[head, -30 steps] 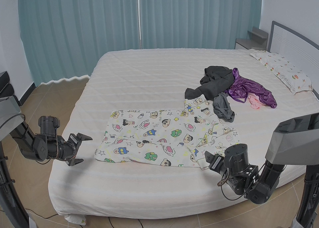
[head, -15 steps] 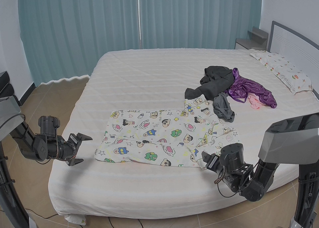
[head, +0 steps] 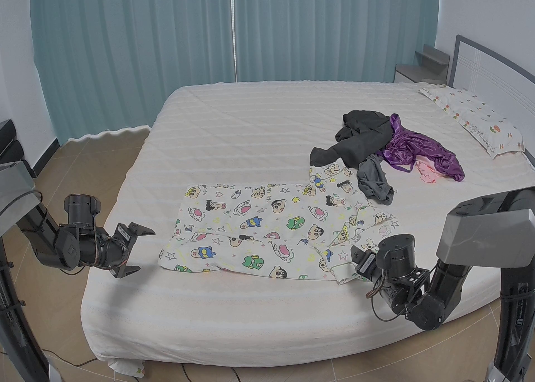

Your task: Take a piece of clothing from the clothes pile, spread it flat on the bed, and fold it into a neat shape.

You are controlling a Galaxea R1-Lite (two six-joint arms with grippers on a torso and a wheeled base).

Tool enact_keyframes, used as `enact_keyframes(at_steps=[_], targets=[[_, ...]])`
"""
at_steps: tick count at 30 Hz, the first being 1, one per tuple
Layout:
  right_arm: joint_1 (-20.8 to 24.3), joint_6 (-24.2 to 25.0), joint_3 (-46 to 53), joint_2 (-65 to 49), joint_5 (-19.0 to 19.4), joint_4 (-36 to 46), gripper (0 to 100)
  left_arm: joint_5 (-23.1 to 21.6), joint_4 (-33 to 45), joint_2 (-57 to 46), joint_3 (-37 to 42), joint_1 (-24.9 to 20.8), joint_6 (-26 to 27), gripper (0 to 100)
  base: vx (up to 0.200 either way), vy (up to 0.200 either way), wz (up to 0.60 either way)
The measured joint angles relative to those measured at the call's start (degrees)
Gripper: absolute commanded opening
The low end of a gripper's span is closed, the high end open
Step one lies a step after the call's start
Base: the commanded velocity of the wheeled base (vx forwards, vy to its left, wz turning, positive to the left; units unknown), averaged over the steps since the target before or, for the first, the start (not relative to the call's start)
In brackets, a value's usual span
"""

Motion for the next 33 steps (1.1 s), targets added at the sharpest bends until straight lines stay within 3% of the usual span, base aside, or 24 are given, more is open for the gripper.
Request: enact_keyframes(at_steps=[12,21,26,33], targets=[[-0.22,-0.65,8.02,-9.42,-0.02,0.10,100,-0.05,-0.02,-0.01,0.24,0.00,0.02,100,0.000,0.000,0.00],[0.48,-0.44,11.97,-13.64,4.24,0.27,100,-1.06,-2.82,-1.22,1.88,0.02,0.09,100,0.000,0.000,0.00],[0.57,-0.11,13.13,-14.58,4.55,0.10,100,-1.97,-8.18,-1.80,4.21,0.09,-0.09,100,0.200,0.000,0.00],[-0.16,0.04,13.54,-15.36,6.79,-0.04,100,-2.29,-9.03,-2.02,6.06,-0.52,0.13,100,0.200,0.000,0.00]])
